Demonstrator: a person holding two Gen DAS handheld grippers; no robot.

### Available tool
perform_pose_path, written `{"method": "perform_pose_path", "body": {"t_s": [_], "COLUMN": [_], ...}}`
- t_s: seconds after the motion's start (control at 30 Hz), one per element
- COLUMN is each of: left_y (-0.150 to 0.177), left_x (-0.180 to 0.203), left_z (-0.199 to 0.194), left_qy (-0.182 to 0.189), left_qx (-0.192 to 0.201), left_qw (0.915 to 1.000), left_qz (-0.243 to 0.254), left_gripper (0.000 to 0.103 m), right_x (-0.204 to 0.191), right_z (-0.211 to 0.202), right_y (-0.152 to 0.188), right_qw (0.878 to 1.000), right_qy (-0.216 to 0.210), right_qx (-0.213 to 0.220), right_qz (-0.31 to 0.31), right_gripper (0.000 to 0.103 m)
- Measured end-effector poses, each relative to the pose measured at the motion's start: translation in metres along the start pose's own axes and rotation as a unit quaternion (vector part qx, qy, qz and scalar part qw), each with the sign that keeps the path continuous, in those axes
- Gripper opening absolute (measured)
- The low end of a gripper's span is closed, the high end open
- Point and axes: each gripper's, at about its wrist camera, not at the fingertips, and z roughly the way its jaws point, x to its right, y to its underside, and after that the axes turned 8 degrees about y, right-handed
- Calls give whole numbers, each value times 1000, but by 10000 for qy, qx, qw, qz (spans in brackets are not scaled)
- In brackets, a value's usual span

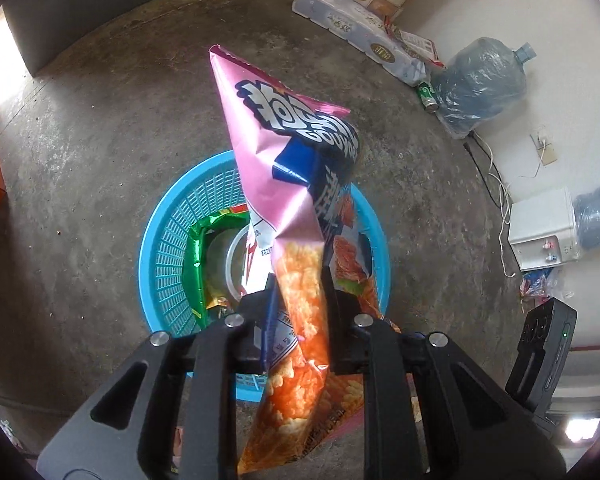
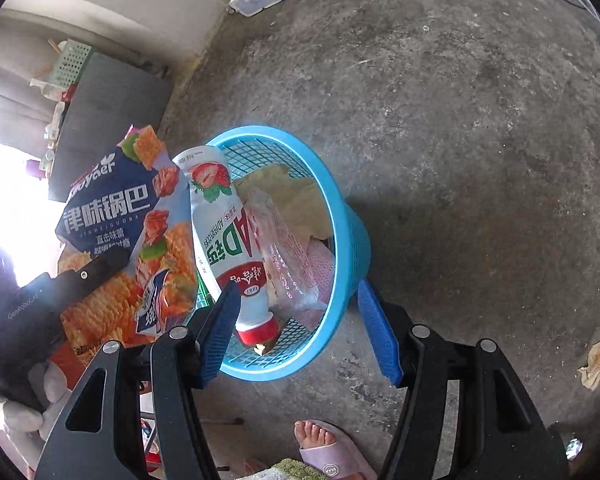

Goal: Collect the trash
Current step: 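Carry the bottle and chip bag over the blue wastebasket with both tools, then open both tools to drop the bottle and chip bag into the basket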

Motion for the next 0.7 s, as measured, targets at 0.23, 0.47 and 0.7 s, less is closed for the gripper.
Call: {"method": "perform_pose_path", "body": {"t_s": [0.23,0.47,0.7], "left_y": [7,7,4], "left_x": [64,67,60], "left_z": [62,50,0], "left_qy": [-1233,-1050,-831], "left_qx": [-436,-267,27], "left_qw": [9795,9862,9910], "left_qz": [1532,1250,1045], "left_gripper": [36,64,65], "right_x": [30,40,28], "right_z": [3,0,-11], "right_y": [19,27,19], "right_qw": [9990,9990,9988], "right_qy": [-102,-73,-83], "right_qx": [-123,-92,213], "right_qz": [409,428,434], "right_gripper": [60,60,60]}}
